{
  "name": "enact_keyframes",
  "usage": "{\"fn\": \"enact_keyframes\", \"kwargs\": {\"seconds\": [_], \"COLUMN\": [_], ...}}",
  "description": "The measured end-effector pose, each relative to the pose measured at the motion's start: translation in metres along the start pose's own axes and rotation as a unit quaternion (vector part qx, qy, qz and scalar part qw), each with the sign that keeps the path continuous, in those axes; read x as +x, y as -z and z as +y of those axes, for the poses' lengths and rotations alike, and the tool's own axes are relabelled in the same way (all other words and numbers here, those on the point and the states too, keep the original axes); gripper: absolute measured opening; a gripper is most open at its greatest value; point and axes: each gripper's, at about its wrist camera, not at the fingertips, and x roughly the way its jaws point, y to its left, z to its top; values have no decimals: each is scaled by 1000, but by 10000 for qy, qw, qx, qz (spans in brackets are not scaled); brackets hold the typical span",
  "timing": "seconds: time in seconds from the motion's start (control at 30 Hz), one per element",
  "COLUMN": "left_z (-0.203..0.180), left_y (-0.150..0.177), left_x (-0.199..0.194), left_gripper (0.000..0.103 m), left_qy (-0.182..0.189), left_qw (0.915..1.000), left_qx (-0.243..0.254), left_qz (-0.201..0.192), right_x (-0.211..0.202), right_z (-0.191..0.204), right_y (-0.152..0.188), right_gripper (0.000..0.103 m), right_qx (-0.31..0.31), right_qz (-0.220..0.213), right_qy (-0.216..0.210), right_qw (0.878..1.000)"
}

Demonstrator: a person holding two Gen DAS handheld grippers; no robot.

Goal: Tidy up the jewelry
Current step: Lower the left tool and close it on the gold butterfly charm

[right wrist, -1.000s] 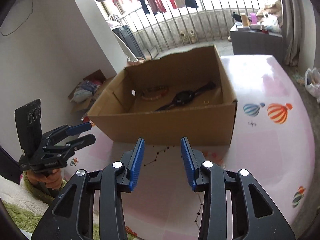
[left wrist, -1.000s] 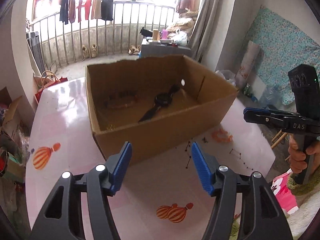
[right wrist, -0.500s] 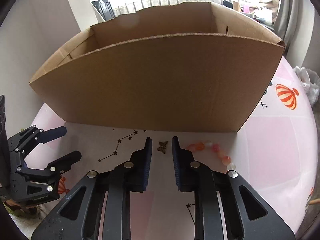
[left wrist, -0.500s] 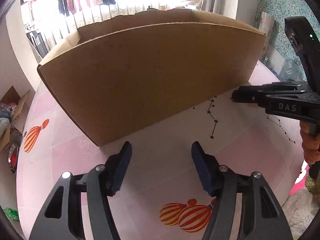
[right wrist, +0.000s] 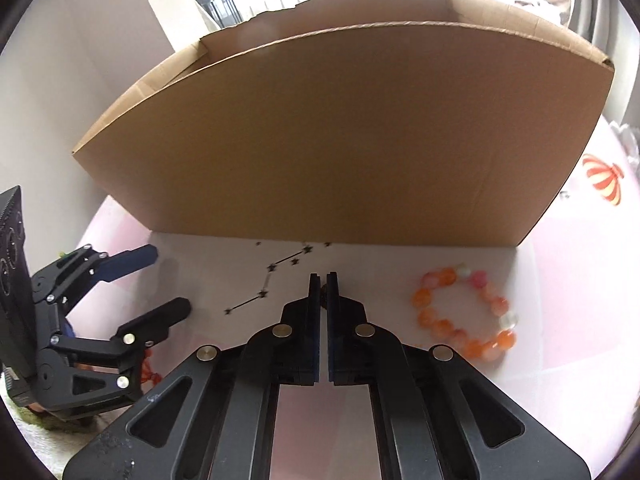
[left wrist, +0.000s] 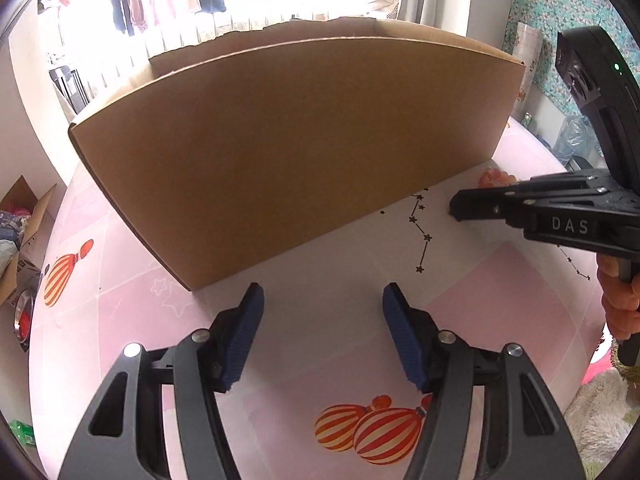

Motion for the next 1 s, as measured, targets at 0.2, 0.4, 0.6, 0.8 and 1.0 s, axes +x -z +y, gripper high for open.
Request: {"fn": "enact_keyframes", "kwargs": {"seconds": [0.2, 0.4, 0.6, 0.8, 1.0], "left_z": [-2, -11, -20, -36, -34], "left_y": [7, 12, 13, 7, 3], "left_x": [-8, -16, -18, -11, -2], "left_gripper": [60, 60, 60, 55, 32], "left_qy": [131, 273, 433, 548, 565], "left_qw": [9998, 9989, 9973, 9939, 9939], "left_qx": [142, 351, 561, 927, 929], "left_qz": [-66, -127, -187, -256, -166], "right_x": [3, 9, -17, -36, -21], "right_z": [17, 30, 1, -22, -21], "right_y": [6, 7, 19, 26, 29], "right_gripper": [0, 3, 6, 6, 7], "right_qx": [96, 259, 814, 1159, 1337], "right_qz": [203, 355, 23, -97, -67], "right_qy": [-548, -1116, -1211, -1137, -1133], "right_qw": [9982, 9928, 9893, 9867, 9845]}}
